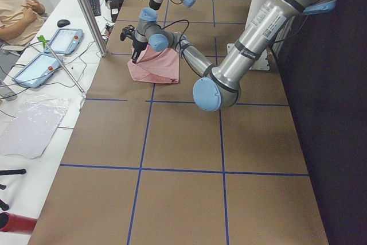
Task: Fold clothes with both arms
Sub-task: 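Open both grippers and raise them off the folded shirt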
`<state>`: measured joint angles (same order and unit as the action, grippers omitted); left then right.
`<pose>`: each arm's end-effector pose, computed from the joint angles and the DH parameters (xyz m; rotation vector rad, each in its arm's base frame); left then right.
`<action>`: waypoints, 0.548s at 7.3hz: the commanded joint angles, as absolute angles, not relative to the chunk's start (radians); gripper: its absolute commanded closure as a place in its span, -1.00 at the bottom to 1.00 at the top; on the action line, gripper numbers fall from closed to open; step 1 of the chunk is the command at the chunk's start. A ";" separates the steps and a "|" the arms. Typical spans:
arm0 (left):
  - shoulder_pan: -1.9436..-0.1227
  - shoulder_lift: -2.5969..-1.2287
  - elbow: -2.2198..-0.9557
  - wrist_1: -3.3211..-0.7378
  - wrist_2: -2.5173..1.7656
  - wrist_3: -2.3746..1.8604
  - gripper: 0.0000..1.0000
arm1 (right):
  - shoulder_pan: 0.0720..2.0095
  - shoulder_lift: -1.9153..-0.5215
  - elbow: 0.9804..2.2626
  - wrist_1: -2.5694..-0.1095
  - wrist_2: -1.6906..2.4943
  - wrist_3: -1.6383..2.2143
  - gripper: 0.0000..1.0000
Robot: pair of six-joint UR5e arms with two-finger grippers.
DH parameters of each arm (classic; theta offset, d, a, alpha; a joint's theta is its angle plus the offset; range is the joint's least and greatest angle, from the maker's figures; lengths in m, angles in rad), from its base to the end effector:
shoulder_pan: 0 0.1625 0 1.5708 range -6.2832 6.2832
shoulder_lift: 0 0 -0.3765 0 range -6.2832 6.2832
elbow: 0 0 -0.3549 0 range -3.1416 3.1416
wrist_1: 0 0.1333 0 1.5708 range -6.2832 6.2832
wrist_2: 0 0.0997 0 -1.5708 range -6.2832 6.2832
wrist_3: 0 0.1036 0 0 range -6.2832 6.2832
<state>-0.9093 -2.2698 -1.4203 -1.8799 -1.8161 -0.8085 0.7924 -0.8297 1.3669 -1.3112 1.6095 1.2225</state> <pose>0.3363 -0.6080 0.2560 0.4784 0.7425 -0.0321 -0.4014 -0.5912 0.2597 0.4022 -0.6954 0.4048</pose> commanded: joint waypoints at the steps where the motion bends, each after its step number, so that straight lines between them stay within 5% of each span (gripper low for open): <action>1: -0.910 -2.333 -1.214 -1.992 -1.770 -0.805 1.00 | 0.802 -0.764 1.205 -1.241 1.602 1.213 1.00; 2: -0.907 -2.350 -1.165 -2.015 -1.770 -0.805 1.00 | 0.799 -0.764 1.189 -1.221 1.601 1.213 1.00; 3: -0.894 -2.349 -1.164 -2.019 -1.770 -0.805 0.42 | 0.787 -0.764 1.187 -1.220 1.601 1.213 0.82; 4: -0.882 -2.330 -1.172 -2.061 -1.767 -0.811 -0.99 | 0.772 -0.764 1.184 -1.221 1.580 1.195 -0.98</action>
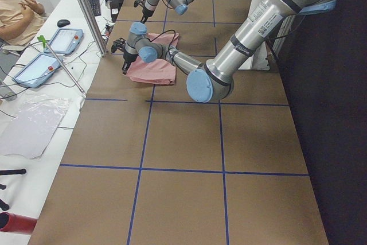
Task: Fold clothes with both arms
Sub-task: 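Open both grippers and raise them off the folded shirt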
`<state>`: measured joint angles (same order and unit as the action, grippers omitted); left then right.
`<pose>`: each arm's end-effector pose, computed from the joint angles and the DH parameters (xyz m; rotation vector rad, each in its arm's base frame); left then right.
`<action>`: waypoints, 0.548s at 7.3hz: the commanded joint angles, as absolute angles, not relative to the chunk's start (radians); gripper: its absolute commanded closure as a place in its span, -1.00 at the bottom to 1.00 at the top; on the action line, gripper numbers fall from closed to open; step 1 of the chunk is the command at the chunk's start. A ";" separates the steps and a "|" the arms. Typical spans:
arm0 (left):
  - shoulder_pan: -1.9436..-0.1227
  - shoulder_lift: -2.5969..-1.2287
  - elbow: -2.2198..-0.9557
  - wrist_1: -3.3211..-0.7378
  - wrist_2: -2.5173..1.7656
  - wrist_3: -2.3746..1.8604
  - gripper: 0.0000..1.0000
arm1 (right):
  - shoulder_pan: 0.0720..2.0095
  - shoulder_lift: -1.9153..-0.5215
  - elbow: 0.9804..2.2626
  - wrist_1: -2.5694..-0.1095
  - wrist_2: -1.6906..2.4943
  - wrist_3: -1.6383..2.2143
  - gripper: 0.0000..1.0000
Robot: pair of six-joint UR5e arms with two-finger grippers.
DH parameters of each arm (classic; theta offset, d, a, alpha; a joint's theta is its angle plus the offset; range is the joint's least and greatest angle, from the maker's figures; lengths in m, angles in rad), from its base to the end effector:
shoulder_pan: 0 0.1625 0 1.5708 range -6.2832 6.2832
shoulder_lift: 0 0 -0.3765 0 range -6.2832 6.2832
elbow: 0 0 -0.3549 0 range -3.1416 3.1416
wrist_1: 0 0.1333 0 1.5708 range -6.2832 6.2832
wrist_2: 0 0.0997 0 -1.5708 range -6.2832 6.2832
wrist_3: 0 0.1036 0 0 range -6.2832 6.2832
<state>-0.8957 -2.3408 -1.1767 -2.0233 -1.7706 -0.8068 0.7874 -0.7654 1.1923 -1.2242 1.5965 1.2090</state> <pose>0.3710 -0.6438 0.2977 0.4820 0.6960 -0.0410 -0.4284 -0.6152 0.2808 0.4026 -0.6671 0.3941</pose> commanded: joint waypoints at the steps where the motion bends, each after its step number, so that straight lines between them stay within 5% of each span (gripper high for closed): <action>1: -0.882 -2.263 -1.259 -2.121 -1.770 -0.811 -1.00 | 0.772 -0.762 1.198 -1.221 1.583 1.154 -1.00; 4: -0.852 -2.009 -1.590 -2.125 -1.822 -0.830 -1.00 | 0.827 -0.880 1.372 -1.215 1.756 0.951 -1.00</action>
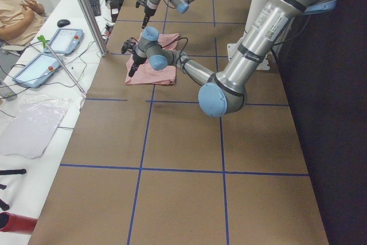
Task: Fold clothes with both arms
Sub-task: 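Move the left gripper to the folded shirt's side edge and grasp it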
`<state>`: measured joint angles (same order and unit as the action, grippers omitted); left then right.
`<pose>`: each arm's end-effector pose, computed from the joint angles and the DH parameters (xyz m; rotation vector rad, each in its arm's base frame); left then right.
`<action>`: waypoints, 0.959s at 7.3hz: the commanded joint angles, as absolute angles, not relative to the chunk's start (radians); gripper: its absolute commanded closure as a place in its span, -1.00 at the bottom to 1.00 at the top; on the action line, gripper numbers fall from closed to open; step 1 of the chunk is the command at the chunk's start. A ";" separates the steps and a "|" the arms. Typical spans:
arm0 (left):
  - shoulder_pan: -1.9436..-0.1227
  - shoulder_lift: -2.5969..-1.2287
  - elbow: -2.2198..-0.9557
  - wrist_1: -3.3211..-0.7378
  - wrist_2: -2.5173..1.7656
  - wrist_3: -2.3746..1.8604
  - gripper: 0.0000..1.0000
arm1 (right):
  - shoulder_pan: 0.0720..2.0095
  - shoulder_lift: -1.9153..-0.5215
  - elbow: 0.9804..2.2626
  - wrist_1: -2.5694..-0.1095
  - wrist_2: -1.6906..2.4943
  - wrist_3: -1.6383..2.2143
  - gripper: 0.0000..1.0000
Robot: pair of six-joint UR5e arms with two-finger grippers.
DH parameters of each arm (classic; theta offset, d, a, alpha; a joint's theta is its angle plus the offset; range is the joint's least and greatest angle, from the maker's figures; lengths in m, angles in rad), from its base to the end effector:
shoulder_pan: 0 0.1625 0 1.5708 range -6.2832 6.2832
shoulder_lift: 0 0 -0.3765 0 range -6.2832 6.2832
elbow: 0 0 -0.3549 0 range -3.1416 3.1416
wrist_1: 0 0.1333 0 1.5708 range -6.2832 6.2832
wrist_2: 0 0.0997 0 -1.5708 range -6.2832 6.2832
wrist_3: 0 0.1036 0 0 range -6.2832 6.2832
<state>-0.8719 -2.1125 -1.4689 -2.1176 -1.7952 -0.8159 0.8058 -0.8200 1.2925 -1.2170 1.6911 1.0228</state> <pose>0.3367 -0.5720 0.3065 0.5720 0.8240 0.0037 -0.4087 -0.6003 0.2726 0.4292 -0.7154 0.1930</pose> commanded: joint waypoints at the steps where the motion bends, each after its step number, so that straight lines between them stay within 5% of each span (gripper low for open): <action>1: -0.780 -1.947 -1.648 -2.132 -1.815 -0.909 -1.00 | 0.825 -0.899 1.409 -1.215 1.755 0.954 -1.00; 3: -0.640 -1.936 -1.655 -2.132 -1.719 -1.099 -0.36 | 0.825 -0.900 1.411 -1.215 1.753 0.962 -1.00; 7: -0.575 -1.936 -1.644 -2.131 -1.703 -1.140 -0.21 | 0.825 -0.905 1.411 -1.215 1.750 0.962 -1.00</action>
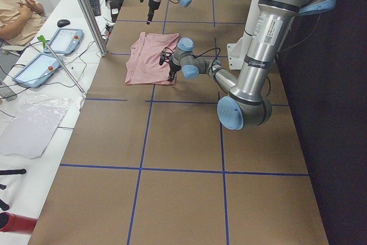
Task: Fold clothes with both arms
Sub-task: 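Move the left gripper to the folded shirt's side edge and grasp it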
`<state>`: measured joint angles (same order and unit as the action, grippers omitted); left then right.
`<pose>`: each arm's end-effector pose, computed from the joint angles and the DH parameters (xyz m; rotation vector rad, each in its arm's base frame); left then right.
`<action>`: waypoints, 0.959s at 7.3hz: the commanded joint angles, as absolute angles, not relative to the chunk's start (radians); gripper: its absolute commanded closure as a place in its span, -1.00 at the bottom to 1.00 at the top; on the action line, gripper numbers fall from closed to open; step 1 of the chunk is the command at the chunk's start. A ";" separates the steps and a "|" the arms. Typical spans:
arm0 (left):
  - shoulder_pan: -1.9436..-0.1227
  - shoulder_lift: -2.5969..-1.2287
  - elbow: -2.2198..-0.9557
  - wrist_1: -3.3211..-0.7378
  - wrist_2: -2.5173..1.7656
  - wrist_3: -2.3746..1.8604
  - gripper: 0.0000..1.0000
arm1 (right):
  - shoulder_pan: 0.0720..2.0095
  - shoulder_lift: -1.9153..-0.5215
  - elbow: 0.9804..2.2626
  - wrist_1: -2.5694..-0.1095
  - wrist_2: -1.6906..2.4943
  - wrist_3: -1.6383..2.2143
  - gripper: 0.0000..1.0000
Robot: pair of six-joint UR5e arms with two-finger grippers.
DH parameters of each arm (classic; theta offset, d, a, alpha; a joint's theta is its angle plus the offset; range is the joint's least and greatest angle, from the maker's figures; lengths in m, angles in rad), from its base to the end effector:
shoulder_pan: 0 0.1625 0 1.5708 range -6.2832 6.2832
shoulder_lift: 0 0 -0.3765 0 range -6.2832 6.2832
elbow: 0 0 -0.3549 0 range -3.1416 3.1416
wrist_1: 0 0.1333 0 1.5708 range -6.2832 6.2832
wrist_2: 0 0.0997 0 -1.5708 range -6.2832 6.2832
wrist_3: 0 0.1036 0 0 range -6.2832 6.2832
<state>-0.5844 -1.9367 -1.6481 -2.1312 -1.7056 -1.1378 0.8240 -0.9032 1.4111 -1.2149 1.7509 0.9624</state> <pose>0.4308 -0.4281 0.3329 0.3804 0.9352 -0.0707 -0.3814 -0.5810 0.2760 0.4384 -0.7609 0.1238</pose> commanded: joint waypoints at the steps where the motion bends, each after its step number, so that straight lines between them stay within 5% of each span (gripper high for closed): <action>1: -0.575 -1.934 -1.638 -2.129 -1.701 -1.140 -0.19 | 0.824 -0.908 1.411 -1.215 1.750 0.963 -1.00; 2: -0.566 -1.933 -1.638 -2.126 -1.701 -1.138 0.04 | 0.825 -0.908 1.411 -1.215 1.750 0.963 -1.00; 4: -0.555 -1.931 -1.638 -2.125 -1.686 -1.137 1.00 | 0.824 -0.910 1.411 -1.215 1.749 0.963 -1.00; 7: -0.583 -1.886 -1.664 -2.128 -1.684 -0.969 1.00 | 0.825 -0.916 1.411 -1.213 1.749 0.962 -1.00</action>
<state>-0.5653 -1.9157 -1.6478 -2.1253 -1.6839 -1.0833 0.8246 -0.9141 1.4113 -1.2138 1.7488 0.9624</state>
